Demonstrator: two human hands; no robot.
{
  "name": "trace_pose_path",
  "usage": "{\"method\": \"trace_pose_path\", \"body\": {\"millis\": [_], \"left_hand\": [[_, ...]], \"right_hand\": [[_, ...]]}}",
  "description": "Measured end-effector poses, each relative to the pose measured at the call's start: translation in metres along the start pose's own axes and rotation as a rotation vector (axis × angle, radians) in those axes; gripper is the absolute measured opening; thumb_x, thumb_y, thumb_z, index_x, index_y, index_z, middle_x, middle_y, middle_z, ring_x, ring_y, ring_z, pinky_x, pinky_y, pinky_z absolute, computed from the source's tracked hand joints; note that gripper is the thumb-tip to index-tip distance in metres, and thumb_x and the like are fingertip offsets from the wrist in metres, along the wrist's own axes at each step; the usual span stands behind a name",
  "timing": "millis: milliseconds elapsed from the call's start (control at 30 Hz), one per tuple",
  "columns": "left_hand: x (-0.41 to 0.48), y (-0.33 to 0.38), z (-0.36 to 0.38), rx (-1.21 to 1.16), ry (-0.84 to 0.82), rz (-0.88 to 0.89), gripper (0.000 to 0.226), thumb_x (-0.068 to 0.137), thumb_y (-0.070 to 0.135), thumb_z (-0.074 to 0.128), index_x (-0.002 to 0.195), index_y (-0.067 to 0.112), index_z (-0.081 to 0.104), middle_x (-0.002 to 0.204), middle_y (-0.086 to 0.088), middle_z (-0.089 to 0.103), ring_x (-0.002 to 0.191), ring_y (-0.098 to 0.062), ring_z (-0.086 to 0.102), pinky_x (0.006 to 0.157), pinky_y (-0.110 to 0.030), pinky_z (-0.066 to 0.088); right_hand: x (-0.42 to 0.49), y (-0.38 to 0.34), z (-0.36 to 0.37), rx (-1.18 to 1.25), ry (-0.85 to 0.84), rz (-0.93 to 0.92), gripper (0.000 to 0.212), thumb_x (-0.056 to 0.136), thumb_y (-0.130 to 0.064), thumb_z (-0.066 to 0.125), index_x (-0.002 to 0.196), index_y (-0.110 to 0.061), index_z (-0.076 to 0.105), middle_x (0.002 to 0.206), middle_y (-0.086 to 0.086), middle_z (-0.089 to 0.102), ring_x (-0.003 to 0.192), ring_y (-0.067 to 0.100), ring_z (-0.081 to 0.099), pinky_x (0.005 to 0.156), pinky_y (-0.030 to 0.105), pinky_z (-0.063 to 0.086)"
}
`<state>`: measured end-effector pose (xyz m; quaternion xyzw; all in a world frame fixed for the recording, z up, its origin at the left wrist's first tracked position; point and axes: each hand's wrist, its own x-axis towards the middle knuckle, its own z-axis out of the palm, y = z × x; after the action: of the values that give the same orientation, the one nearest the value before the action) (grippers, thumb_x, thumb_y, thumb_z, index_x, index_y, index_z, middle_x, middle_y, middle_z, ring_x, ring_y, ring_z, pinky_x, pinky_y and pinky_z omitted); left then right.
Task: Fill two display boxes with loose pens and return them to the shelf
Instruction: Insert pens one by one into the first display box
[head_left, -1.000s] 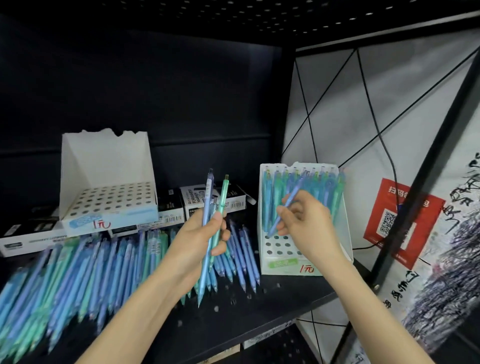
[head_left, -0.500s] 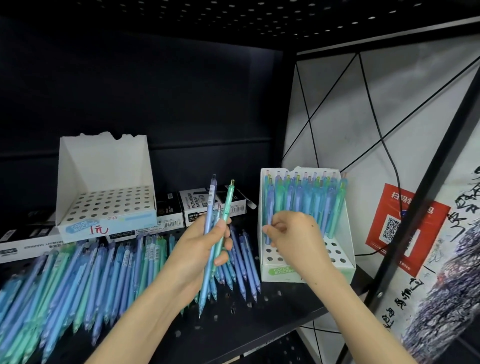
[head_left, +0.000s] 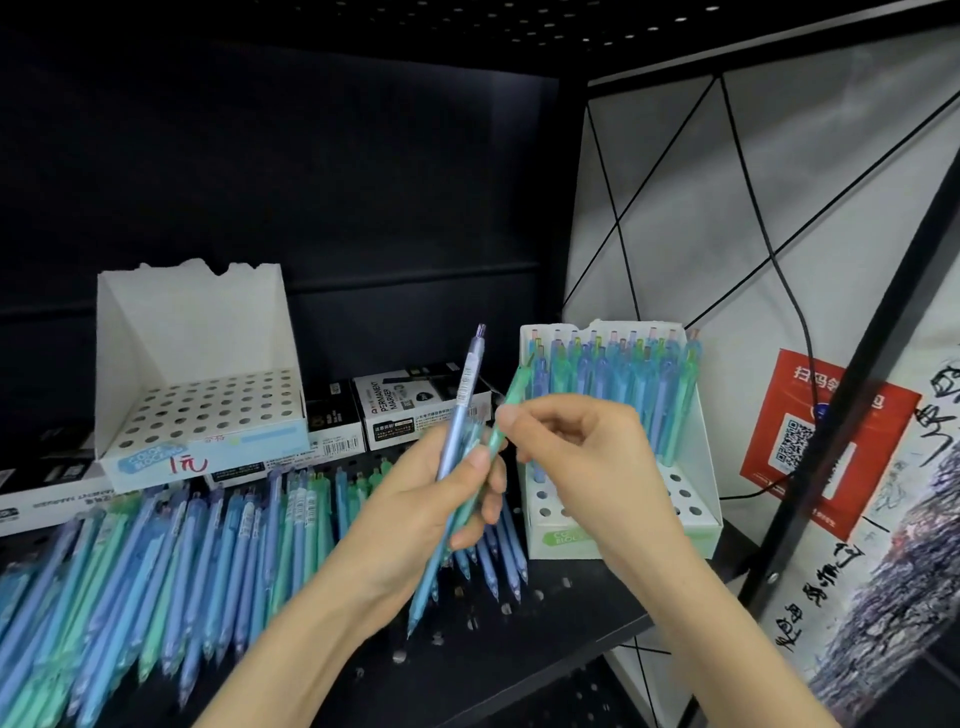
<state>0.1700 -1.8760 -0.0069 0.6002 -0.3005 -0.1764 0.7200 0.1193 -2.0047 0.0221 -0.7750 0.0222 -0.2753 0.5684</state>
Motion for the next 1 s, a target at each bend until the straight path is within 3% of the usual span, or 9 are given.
{"method": "trace_pose_path", "body": {"millis": [67, 167, 300, 400, 533, 633, 900, 1000], "left_hand": [[0.001, -0.002, 0.0, 0.001, 0.023, 0.002, 0.023, 0.089, 0.022, 0.048, 0.101, 0.004, 0.055, 0.071, -0.005, 0.058, 0.051, -0.008, 0.052, 0.044, -0.018, 0.04], [0.005, -0.005, -0.003, -0.016, 0.13, -0.014, 0.019, 0.091, 0.021, 0.047, 0.099, 0.011, 0.061, 0.072, -0.003, 0.057, 0.059, -0.009, 0.054, 0.045, -0.018, 0.041], [0.008, -0.002, -0.008, 0.031, 0.224, 0.003, 0.028, 0.089, 0.035, 0.046, 0.104, 0.018, 0.063, 0.058, 0.004, 0.042, 0.046, -0.006, 0.035, 0.039, -0.015, 0.027], [0.007, 0.0, -0.008, 0.015, 0.223, 0.007, 0.034, 0.087, 0.042, 0.045, 0.109, 0.024, 0.063, 0.058, 0.005, 0.04, 0.047, -0.005, 0.032, 0.04, -0.016, 0.027], [0.007, -0.002, -0.009, -0.007, 0.224, -0.024, 0.028, 0.094, 0.029, 0.044, 0.117, 0.024, 0.059, 0.063, 0.005, 0.048, 0.057, -0.006, 0.04, 0.048, -0.017, 0.034], [0.007, -0.002, -0.009, -0.031, 0.211, -0.028, 0.027, 0.096, 0.017, 0.043, 0.119, 0.022, 0.058, 0.066, 0.003, 0.051, 0.061, -0.01, 0.04, 0.052, -0.018, 0.04], [0.005, 0.001, -0.003, -0.013, 0.15, -0.021, 0.024, 0.096, 0.022, 0.042, 0.112, 0.028, 0.058, 0.071, -0.004, 0.061, 0.051, -0.01, 0.048, 0.039, -0.016, 0.03], [0.003, 0.003, -0.003, -0.044, 0.165, -0.03, 0.02, 0.096, 0.026, 0.04, 0.108, 0.029, 0.056, 0.067, -0.003, 0.059, 0.048, -0.009, 0.044, 0.038, -0.016, 0.026]], "right_hand": [[0.002, -0.001, -0.007, 0.047, 0.058, 0.014, 0.019, 0.085, -0.015, 0.06, 0.07, -0.023, 0.068, 0.057, -0.008, 0.062, 0.048, 0.0, 0.049, 0.046, 0.012, 0.038], [0.008, 0.0, -0.028, 0.149, 0.27, -0.012, 0.019, 0.088, -0.009, 0.054, 0.074, -0.015, 0.065, 0.06, 0.001, 0.062, 0.05, 0.007, 0.053, 0.046, 0.017, 0.042], [0.015, 0.006, -0.046, -0.041, 0.417, -0.095, 0.016, 0.091, -0.015, 0.054, 0.079, -0.014, 0.064, 0.069, 0.007, 0.065, 0.054, 0.011, 0.06, 0.051, 0.021, 0.05], [0.016, 0.017, -0.041, -0.279, 0.394, -0.144, 0.015, 0.091, -0.021, 0.055, 0.079, -0.015, 0.063, 0.067, -0.002, 0.063, 0.06, 0.01, 0.06, 0.058, 0.027, 0.051], [0.019, 0.027, -0.034, -0.458, 0.361, -0.208, 0.012, 0.09, -0.02, 0.056, 0.086, -0.013, 0.064, 0.061, -0.017, 0.052, 0.06, -0.008, 0.052, 0.056, 0.008, 0.041], [0.022, 0.028, -0.034, -0.486, 0.359, -0.222, 0.013, 0.09, -0.02, 0.055, 0.088, -0.012, 0.065, 0.061, -0.017, 0.051, 0.057, -0.004, 0.052, 0.056, 0.006, 0.04], [0.025, 0.037, -0.023, -0.621, 0.265, -0.176, 0.015, 0.091, -0.02, 0.056, 0.084, -0.01, 0.065, 0.059, -0.018, 0.05, 0.056, 0.003, 0.053, 0.057, 0.019, 0.044], [0.022, 0.043, -0.019, -0.621, 0.309, -0.156, 0.016, 0.09, -0.018, 0.057, 0.081, -0.007, 0.065, 0.056, -0.009, 0.055, 0.055, 0.016, 0.058, 0.059, 0.031, 0.051]]}}
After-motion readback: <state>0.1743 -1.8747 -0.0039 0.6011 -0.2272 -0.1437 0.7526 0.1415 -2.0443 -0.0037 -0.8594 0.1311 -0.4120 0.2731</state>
